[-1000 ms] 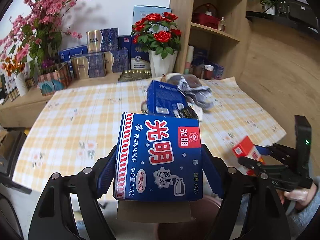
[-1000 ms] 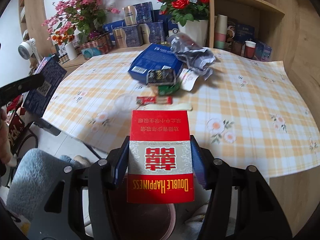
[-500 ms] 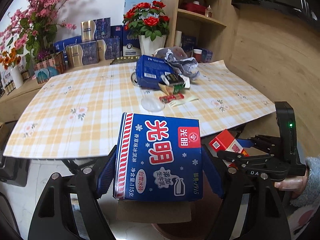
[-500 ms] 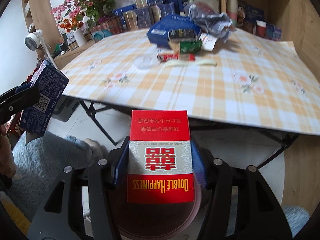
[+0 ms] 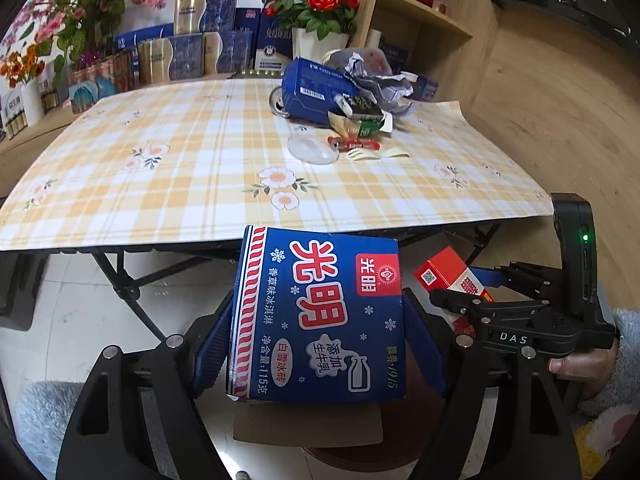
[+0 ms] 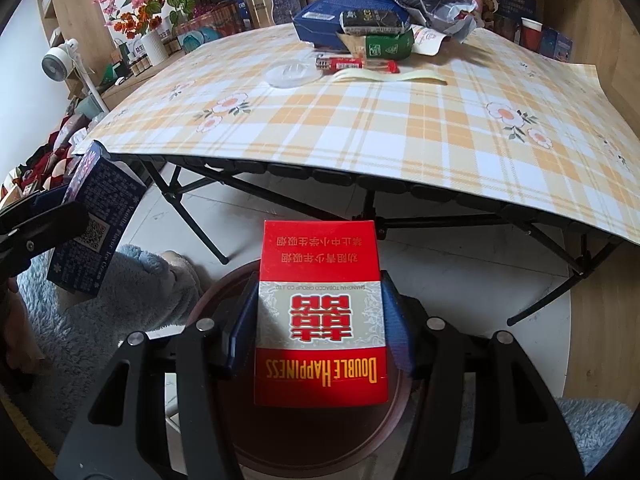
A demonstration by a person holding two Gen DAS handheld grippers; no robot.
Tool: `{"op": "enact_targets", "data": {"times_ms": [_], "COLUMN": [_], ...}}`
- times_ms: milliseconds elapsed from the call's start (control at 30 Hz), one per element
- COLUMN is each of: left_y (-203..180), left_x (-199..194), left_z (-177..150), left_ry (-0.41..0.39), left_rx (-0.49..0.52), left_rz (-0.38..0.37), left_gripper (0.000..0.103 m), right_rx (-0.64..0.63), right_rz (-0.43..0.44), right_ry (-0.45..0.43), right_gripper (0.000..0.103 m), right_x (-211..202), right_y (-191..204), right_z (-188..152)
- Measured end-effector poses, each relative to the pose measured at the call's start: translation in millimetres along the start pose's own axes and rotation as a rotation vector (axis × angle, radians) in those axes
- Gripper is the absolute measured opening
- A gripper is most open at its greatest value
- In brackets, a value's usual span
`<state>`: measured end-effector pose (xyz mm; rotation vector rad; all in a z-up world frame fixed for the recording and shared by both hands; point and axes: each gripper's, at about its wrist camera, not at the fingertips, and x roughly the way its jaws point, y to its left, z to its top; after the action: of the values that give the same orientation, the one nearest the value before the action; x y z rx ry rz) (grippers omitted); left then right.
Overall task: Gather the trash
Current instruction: 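Carry both items to the brown bin and open both tools to drop them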
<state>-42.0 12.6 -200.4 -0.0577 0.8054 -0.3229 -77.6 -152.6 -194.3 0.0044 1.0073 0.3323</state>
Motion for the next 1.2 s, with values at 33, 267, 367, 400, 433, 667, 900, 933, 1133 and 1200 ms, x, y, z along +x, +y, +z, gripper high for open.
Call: {"op": "enact_targets", "data": {"times_ms": [33, 267, 367, 400, 433, 667, 900, 933, 1133, 1200], "left_y": [-0.5, -2.9, -3.1, -2.8, -2.2, -2.9, -19.6, -22.4, -33.5, -34.9], "left_x": [0.9, 5.2, 7.5, 8.5, 9.7, 21.6, 31.7, 33.0, 36.9, 35.0], "left_z": [0.2, 0.1, 0.0, 0.2, 0.2, -1.9, -6.3, -6.9, -8.7, -8.3], "left_ry": [0.002, 0.015, 0.025, 0.028, 0.032, 0.081, 0.122, 0.127, 0.142, 0.132], "left_rx": [-0.001, -0.006, -0.006, -0.006, -0.007, -0.008, 0.053, 0.063, 0.115, 0.122], "left_rz": [-0.001, -0.008, -0.011, -0.013, -0.015, -0.040, -0.065, -0.069, -0.075, -0.071], "left_gripper": [0.076, 0.076, 0.076, 0.076, 0.076, 0.077, 0.076, 0.076, 0.089, 0.092], "right_rx": [0.000, -0.004, -0.005, -0.003, 0.001, 0.060, 0.141, 0.150, 0.188, 0.191], "right_rz": [-0.002, 0.002, -0.004, -0.004, -0.008, -0.058, -0.075, -0.076, -0.076, -0.075], "right_ry": [0.004, 0.027, -0.001, -0.011, -0.023, -0.115, -0.153, -0.154, -0.163, -0.162], "right_gripper": [0.057, 0.058, 0.071, 0.074, 0.077, 0.086, 0.088, 0.088, 0.089, 0.091], "right_x": [1.2, 4.4, -2.2, -3.6, -5.9, -23.9, -31.8, -32.0, -33.6, -33.3], "right_y": [-0.5, -1.4, -0.3, -1.0, -1.9, -13.5, -32.4, -34.0, -41.3, -41.5], "right_z": [0.2, -2.4, -2.1, -1.6, -1.4, 2.8, 3.5, 3.1, 1.9, 1.9]}}
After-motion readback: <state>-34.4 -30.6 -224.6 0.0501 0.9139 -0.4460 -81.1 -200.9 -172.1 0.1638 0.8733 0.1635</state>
